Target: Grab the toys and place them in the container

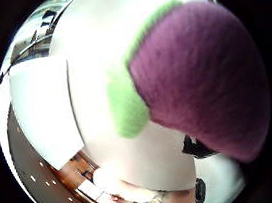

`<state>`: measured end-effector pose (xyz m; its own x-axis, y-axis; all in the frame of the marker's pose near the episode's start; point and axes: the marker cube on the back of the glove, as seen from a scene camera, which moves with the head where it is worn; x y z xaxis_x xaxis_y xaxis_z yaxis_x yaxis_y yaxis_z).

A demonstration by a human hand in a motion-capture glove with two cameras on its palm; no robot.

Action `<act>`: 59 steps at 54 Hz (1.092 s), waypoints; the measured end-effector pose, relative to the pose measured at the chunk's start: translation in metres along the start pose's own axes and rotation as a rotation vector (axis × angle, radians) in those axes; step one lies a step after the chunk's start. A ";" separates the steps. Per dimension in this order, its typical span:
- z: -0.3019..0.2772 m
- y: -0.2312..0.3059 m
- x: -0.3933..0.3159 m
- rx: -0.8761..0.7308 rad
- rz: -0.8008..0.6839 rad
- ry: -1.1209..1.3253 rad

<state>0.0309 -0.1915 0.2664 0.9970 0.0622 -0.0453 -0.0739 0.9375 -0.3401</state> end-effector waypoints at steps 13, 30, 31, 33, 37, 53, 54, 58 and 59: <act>-0.078 0.025 -0.035 0.031 -0.130 0.012; -0.259 0.084 -0.068 0.265 -0.221 -0.030; -0.266 0.087 -0.070 0.280 -0.231 -0.030; -0.285 0.093 -0.082 0.310 -0.256 -0.025; -0.323 0.101 -0.114 0.349 -0.305 -0.010; -0.370 0.100 -0.287 0.380 -0.363 0.070; -0.369 0.099 -0.295 0.378 -0.363 0.070; -0.364 0.097 -0.322 0.375 -0.392 0.073; -0.362 0.096 -0.328 0.376 -0.400 0.071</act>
<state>-0.3108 -0.2456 -0.0919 0.9410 -0.3348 -0.0495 0.3359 0.9418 0.0148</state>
